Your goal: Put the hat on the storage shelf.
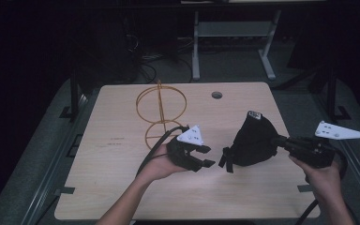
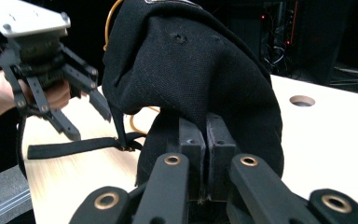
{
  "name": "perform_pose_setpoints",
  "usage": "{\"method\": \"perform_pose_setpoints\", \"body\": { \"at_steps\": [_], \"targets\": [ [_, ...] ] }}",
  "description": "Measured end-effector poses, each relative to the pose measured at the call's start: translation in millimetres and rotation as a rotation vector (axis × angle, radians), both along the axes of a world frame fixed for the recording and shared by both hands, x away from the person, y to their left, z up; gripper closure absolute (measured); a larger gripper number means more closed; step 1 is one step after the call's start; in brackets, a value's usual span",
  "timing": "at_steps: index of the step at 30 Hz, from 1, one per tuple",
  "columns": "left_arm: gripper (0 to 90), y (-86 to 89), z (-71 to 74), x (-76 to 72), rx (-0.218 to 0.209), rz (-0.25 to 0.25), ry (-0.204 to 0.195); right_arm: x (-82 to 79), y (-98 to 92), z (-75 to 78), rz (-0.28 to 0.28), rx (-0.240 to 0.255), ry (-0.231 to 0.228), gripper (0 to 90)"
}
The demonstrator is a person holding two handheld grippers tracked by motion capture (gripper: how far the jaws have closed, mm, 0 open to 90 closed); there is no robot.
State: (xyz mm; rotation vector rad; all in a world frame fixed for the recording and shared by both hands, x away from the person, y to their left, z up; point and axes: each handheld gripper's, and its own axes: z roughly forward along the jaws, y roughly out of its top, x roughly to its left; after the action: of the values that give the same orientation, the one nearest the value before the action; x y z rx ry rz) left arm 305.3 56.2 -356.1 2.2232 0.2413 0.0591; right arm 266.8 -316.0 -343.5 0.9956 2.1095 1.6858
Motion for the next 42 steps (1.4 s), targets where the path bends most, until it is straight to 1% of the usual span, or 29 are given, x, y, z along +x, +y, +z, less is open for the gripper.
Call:
{"method": "perform_pose_setpoints", "body": {
  "at_steps": [1,3,5,8,10,15,16,20,21,23,25,26,28,29,33,34,36,38,40,41,42],
  "targets": [
    [48.4,1.8,-2.7,-0.4,0.000,0.010,-0.009,0.7,-0.7,1.9,0.003,0.003,-0.001,87.5],
    [47.5,5.8,-7.1,0.0,0.000,0.020,0.001,2.5,-2.4,5.8,0.010,0.012,0.001,87.4],
    [47.2,9.9,-11.2,-0.9,-0.004,0.031,0.003,4.1,-3.2,9.1,0.013,0.006,0.005,87.5],
    [46.4,14.1,-16.1,-3.5,-0.002,0.036,0.001,6.8,-3.6,14.5,0.019,-0.016,0.007,87.4],
    [46.1,17.0,-19.6,-6.0,0.008,0.033,-0.006,8.3,-2.9,18.3,0.021,-0.027,0.010,87.4],
    [45.3,24.9,-29.6,-11.4,0.020,0.032,-0.001,13.6,-0.7,26.8,0.030,-0.038,0.012,87.4],
    [44.9,26.3,-30.7,-12.0,0.022,0.029,-0.006,14.9,0.1,29.2,0.032,-0.043,0.015,87.4],
    [41.2,33.5,-37.0,-16.5,0.021,0.050,-0.010,17.1,3.2,36.1,0.035,-0.050,0.005,87.4],
    [39.6,35.2,-39.3,-17.7,0.016,0.062,-0.009,17.4,4.1,38.1,0.037,-0.052,0.002,87.4],
    [38.3,38.9,-44.3,-19.7,0.003,0.068,0.002,18.6,5.4,42.0,0.039,-0.054,-0.005,87.4],
    [37.8,41.5,-48.5,-20.9,0.020,0.075,-0.001,19.6,6.5,44.5,0.038,-0.049,-0.004,87.4],
    [37.2,42.2,-49.8,-21.3,0.030,0.077,-0.001,20.3,7.3,45.8,0.039,-0.052,-0.007,87.4],
    [36.4,44.1,-51.0,-23.0,0.030,0.085,-0.006,21.4,9.4,48.6,0.039,-0.052,-0.009,87.4],
    [36.3,44.9,-51.6,-24.0,0.026,0.085,0.001,21.8,10.6,49.9,0.042,-0.052,-0.010,87.4],
    [34.6,49.7,-52.5,-26.1,0.045,0.082,-0.018,26.8,16.8,55.9,0.052,-0.071,-0.003,87.4],
    [34.5,51.7,-52.1,-26.1,0.044,0.084,-0.025,27.8,18.1,57.2,0.053,-0.073,-0.003,87.4],
    [33.9,55.6,-52.4,-26.3,0.023,0.092,-0.032,31.5,22.9,61.7,0.061,-0.077,-0.007,87.4],
    [33.8,57.8,-53.2,-26.0,0.032,0.094,-0.032,34.0,26.9,65.1,0.065,-0.079,-0.009,87.4],
    [33.3,59.2,-55.7,-26.2,0.039,0.096,-0.040,36.9,31.1,68.3,0.073,-0.083,-0.011,87.5],
    [33.3,59.7,-57.0,-27.3,0.046,0.097,-0.035,38.8,33.4,70.3,0.076,-0.087,-0.011,87.4],
    [33.3,60.1,-58.4,-27.8,0.052,0.093,-0.043,40.8,35.5,72.2,0.080,-0.088,-0.014,87.5]
  ]
}}
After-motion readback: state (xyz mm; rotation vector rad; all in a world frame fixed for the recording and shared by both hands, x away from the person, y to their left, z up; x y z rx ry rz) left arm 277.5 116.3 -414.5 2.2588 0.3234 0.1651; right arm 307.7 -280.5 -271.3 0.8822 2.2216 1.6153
